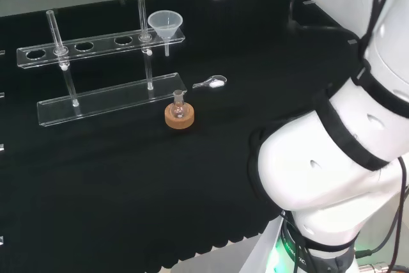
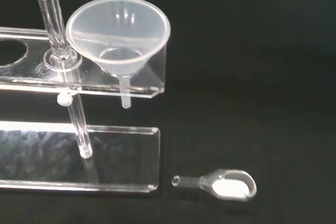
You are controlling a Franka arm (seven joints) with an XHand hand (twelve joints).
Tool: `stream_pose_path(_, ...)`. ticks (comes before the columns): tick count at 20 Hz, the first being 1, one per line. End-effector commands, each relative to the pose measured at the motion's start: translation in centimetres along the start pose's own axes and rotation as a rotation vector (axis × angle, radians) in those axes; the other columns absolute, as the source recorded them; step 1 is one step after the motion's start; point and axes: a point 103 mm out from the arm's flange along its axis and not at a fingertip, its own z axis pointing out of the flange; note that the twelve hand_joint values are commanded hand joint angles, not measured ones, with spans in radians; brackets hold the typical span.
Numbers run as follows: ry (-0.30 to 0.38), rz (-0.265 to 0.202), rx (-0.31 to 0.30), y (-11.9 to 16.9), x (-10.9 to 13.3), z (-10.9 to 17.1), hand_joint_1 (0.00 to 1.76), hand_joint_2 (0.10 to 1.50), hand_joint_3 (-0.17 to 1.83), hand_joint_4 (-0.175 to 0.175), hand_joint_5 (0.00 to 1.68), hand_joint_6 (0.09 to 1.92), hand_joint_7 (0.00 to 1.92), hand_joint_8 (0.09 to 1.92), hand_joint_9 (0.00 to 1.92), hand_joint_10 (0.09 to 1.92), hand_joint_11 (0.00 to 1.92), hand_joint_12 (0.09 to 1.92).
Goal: Pick up the funnel from the transparent funnel stand.
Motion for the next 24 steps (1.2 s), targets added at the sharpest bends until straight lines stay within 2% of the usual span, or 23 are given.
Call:
stream_pose_path(1,-0.041,-0.1,0.0,4.1,2.1,1.8,0.25,1.03,0.22,-0.023,0.27,0.09,0.07,0.6,0.26,0.68,0.09,1.42)
stream_pose_path(9,-0.023,-0.115,0.086,5.8,3.4,3.9,0.39,0.9,0.18,-0.007,0.2,0.09,0.01,0.7,0.18,0.82,0.08,1.51)
stream_pose_path(13,-0.04,-0.127,0.158,7.4,3.9,5.0,0.49,0.85,0.16,-0.002,0.18,0.09,0.0,0.53,0.07,0.88,0.06,1.54)
stream_pose_path(18,-0.045,-0.14,0.241,9.2,4.0,6.6,0.56,0.81,0.15,0.001,0.17,0.09,0.0,0.41,0.04,0.9,0.07,1.55)
stream_pose_path(24,-0.068,-0.146,0.272,9.7,3.8,7.7,0.54,0.79,0.15,0.003,0.14,0.09,0.0,0.31,0.05,0.92,0.09,1.57)
